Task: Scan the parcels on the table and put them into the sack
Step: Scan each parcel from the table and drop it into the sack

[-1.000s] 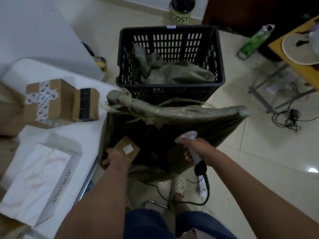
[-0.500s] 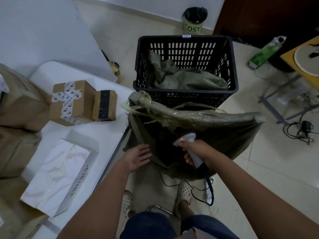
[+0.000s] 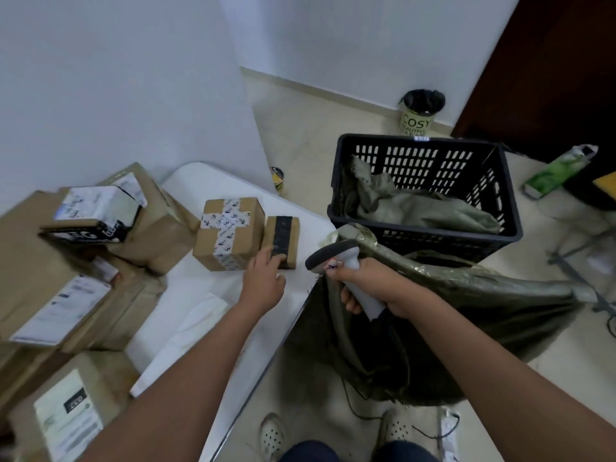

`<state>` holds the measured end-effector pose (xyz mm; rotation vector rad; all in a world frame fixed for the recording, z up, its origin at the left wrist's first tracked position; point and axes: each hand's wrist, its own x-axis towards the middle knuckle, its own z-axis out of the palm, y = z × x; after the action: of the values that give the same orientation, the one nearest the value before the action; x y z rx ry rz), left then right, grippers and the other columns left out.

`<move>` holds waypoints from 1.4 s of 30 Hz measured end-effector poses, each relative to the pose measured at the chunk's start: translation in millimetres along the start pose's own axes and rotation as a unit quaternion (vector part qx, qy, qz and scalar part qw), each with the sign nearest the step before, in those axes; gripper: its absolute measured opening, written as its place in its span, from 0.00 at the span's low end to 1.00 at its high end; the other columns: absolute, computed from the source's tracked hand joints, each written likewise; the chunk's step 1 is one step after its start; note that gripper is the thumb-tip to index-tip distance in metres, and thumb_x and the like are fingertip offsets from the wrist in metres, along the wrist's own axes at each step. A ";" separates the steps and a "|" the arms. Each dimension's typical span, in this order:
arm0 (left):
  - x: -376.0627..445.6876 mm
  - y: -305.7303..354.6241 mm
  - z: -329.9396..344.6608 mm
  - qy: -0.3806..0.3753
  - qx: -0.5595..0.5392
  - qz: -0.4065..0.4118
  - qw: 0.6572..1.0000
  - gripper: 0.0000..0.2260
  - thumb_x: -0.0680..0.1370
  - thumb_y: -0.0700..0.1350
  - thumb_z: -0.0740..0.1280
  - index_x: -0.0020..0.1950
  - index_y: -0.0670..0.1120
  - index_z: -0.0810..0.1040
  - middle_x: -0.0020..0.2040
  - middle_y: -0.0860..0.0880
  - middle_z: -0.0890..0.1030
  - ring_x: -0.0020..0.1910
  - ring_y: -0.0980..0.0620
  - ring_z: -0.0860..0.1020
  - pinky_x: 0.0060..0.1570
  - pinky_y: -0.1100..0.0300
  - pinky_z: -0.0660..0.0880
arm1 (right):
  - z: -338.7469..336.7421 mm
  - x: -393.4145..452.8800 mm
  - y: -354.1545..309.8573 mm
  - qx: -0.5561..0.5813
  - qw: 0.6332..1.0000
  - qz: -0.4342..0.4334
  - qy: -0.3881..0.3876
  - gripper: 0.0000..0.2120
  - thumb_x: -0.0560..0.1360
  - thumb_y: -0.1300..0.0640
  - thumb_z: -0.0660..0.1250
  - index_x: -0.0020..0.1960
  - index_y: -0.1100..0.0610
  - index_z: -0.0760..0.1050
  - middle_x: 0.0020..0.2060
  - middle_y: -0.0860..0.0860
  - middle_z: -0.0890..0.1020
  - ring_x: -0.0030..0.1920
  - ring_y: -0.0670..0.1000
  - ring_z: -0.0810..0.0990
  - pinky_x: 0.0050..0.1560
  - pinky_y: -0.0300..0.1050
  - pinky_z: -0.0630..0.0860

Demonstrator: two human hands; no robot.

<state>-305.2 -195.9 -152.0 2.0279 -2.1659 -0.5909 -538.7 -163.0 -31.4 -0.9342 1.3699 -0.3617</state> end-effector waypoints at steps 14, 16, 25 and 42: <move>54.5 19.2 16.6 -0.243 0.137 -0.067 0.958 0.21 0.84 0.54 0.55 0.77 0.63 0.56 0.79 0.50 0.31 0.74 0.25 0.40 0.71 0.31 0.50 | 18.8 18.5 -8.4 0.028 0.996 -0.013 0.088 0.15 0.77 0.47 0.69 0.46 0.61 0.77 0.29 0.55 0.80 0.28 0.52 0.80 0.32 0.44 0.77; 44.3 21.2 20.7 -0.206 0.133 -0.065 0.967 0.19 0.83 0.49 0.58 0.74 0.60 0.61 0.80 0.52 0.39 0.73 0.25 0.47 0.70 0.32 0.57 | 18.3 17.5 -7.8 0.028 0.995 -0.011 0.091 0.16 0.76 0.46 0.69 0.46 0.61 0.77 0.29 0.54 0.80 0.29 0.52 0.80 0.32 0.44 0.77; 2.0 11.1 -8.7 -0.016 -0.273 -0.066 0.960 0.19 0.74 0.47 0.72 0.63 0.56 0.73 0.67 0.52 0.60 0.63 0.46 0.70 0.63 0.53 0.71 | 29.2 14.7 -12.1 0.026 0.996 -0.018 0.086 0.12 0.78 0.50 0.68 0.49 0.59 0.77 0.29 0.54 0.79 0.27 0.50 0.79 0.28 0.40 0.76; -146.5 -68.0 -76.1 0.018 -0.839 -0.316 0.442 0.18 0.81 0.55 0.61 0.66 0.46 0.74 0.66 0.43 0.75 0.64 0.35 0.75 0.57 0.38 0.77 | 110.3 -7.4 -21.6 0.066 0.996 -0.058 0.028 0.13 0.78 0.53 0.69 0.48 0.63 0.74 0.29 0.56 0.78 0.26 0.52 0.77 0.28 0.41 0.75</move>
<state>-201.2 -69.6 -80.3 1.1335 0.1439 -1.6462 -431.1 -132.1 -18.7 -0.9027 1.3291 -0.5640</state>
